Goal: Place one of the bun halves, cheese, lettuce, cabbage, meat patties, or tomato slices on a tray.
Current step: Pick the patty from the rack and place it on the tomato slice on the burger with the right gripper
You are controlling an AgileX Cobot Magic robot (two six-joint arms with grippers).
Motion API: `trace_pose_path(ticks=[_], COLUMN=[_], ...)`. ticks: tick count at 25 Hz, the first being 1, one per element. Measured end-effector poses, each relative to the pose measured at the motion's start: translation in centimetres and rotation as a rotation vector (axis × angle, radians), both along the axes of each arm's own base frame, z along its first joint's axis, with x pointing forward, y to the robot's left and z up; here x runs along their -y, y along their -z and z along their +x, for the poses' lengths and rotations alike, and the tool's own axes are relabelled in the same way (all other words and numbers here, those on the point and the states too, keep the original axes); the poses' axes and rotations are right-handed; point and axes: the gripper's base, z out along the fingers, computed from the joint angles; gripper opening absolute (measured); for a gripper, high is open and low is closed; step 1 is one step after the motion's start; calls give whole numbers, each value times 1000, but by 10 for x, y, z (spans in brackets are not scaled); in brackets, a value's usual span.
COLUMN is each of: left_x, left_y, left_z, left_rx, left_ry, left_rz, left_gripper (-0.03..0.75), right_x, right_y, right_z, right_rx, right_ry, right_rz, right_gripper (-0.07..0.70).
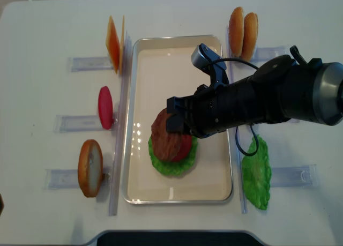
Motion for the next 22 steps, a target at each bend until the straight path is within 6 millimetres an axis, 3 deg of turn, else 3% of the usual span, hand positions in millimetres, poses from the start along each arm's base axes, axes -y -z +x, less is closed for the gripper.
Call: trace_pose_path(ticks=[22], left_x=[0], left_y=[0], left_z=[0], left_rx=[0], left_ry=[0], left_rz=[0], left_gripper=[-1], right_x=[1], right_y=[5], right_z=[1], right_rx=[24], right_ry=[-12], right_rz=[-32], right_gripper=[144])
